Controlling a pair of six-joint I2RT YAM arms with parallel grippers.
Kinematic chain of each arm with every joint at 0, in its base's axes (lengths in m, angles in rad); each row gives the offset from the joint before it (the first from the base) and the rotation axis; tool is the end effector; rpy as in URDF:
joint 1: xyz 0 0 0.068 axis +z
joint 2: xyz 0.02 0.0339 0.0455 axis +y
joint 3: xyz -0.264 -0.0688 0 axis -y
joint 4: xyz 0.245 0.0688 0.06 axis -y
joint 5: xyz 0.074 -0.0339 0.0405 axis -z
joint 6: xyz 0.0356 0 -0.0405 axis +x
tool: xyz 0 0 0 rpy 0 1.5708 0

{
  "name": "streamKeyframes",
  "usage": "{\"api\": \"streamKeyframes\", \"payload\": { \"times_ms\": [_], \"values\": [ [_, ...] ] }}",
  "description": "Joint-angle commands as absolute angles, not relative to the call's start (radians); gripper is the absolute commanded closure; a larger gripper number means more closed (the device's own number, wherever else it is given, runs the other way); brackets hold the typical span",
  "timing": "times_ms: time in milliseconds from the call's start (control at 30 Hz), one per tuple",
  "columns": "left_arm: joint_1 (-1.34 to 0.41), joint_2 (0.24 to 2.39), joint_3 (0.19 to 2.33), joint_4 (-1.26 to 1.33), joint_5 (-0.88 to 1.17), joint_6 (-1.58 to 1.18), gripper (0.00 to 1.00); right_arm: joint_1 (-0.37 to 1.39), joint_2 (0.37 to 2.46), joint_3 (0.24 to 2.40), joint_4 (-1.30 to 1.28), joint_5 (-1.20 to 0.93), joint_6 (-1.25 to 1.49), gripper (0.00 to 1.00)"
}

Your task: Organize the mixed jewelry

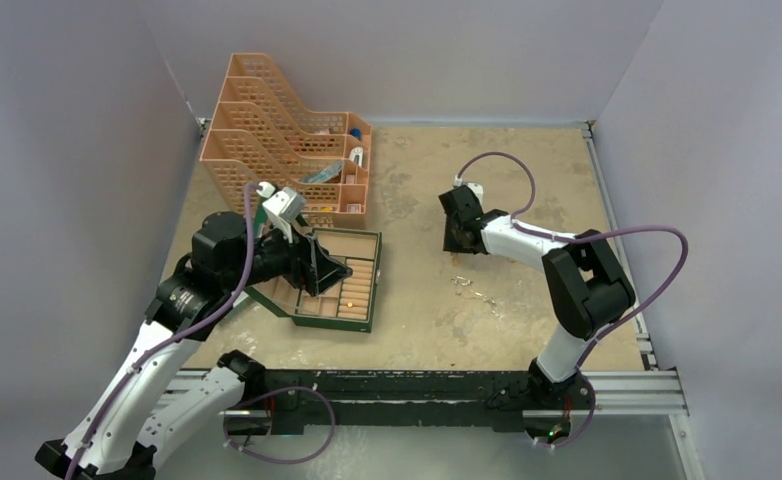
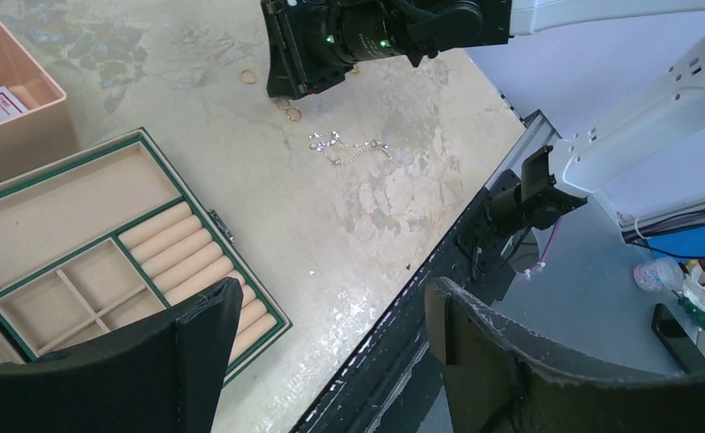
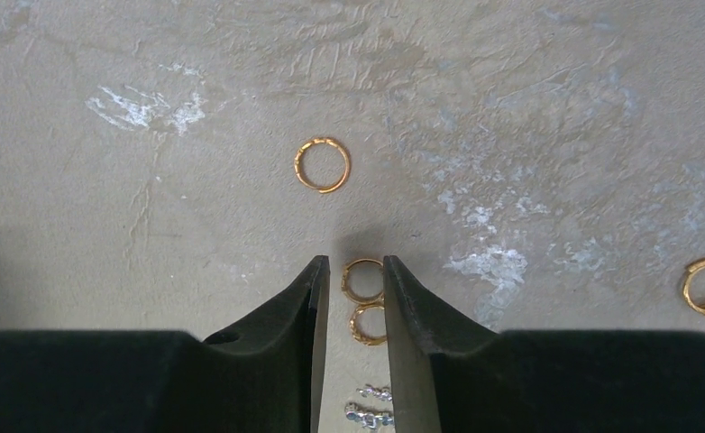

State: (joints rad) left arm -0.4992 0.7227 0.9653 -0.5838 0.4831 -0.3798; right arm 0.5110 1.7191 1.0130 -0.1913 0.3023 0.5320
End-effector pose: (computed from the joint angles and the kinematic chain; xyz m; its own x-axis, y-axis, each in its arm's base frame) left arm 0.1193 -0.0839 0.3699 -0.5725 -0.0618 -0.8176 0.6418 0.5868 -0.4937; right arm 0.3120 0.1628 0.1769 -0.7423 0.1390 -0.6555 0.0831 0.9898 0.1158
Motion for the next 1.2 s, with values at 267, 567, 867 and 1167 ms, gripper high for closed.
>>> {"api": "streamKeyframes", "payload": {
  "times_ms": [267, 567, 867, 1167],
  "values": [
    [-0.503, 0.755, 0.963, -0.523, 0.453, -0.394, 0.27, 0.523, 1.734, 1.063, -0.22, 0.271, 0.519, 0.76],
    [-0.503, 0.765, 0.952, -0.517, 0.447, -0.404, 0.28, 0.523, 1.759, 1.06, -0.223, 0.264, 0.521, 0.81],
    [-0.503, 0.762, 0.943, -0.519, 0.443, -0.409, 0.28, 0.529, 1.8, 1.066, -0.247, 0.269, 0.529, 0.92],
    [-0.503, 0.763, 0.952, -0.523, 0.441, -0.471, 0.28, 0.529, 1.694, 1.064, -0.198, 0.231, 0.566, 1.0]
  ]
}}
